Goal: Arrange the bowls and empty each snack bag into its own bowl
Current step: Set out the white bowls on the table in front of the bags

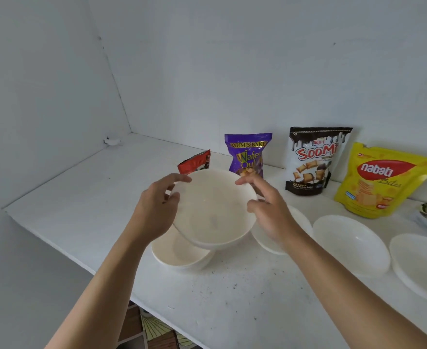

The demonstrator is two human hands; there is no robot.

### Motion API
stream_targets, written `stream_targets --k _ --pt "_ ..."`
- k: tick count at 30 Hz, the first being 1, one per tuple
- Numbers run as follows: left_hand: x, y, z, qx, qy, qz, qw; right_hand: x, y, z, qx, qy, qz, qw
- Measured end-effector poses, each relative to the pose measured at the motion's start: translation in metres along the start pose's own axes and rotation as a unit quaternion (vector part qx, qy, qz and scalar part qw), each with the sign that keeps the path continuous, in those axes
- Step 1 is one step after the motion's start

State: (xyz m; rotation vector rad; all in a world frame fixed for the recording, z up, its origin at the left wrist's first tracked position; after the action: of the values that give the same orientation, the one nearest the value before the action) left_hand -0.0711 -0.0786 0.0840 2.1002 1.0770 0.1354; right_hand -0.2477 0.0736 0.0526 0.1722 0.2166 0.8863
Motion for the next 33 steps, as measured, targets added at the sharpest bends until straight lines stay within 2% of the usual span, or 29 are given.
stream_targets --k 6,9,12,15,20,26,33 --pt "0.034 -0.079 -0.017 -0.005 -0.057 0.103 0.993 0.052 0.055 -0.039 0.049 -0.059 -0.007 0.997" --pt "0.054 -0.114 -0.016 0.015 -0.069 0.176 0.982 0.081 0.069 -0.064 0.098 -0.093 0.019 0.991" --pt "0.071 -0.142 -0.011 0.027 -0.071 0.246 0.966 0.109 0.076 -0.087 0.093 -0.132 0.034 0.986" --pt "0.080 -0.157 -0.002 0.029 -0.068 0.277 0.958 0.129 0.070 -0.103 0.096 -0.156 0.062 0.981" --pt "0.080 -0.163 0.007 0.023 -0.058 0.277 0.959 0.139 0.069 -0.118 0.115 -0.171 0.053 0.977" --pt "0.071 -0.158 0.002 0.063 -0.040 0.264 0.962 0.115 0.071 -0.100 0.200 -0.092 0.025 0.975" --pt "0.044 -0.097 -0.012 0.086 -0.040 0.112 0.989 0.066 0.045 -0.058 0.177 -0.009 0.018 0.984"
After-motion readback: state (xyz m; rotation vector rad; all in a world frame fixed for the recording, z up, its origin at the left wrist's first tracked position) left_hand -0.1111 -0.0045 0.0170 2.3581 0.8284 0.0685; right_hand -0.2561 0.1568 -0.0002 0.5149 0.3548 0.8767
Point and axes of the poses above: each hand's wrist, its own x-axis away from the middle knuckle, its own y-axis out of the back of the hand, z = x × y, the point moved 7 cm from there along -x, towards the middle knuckle, and after that the axes turned 4 degrees about -x, right-handed, at the moved point
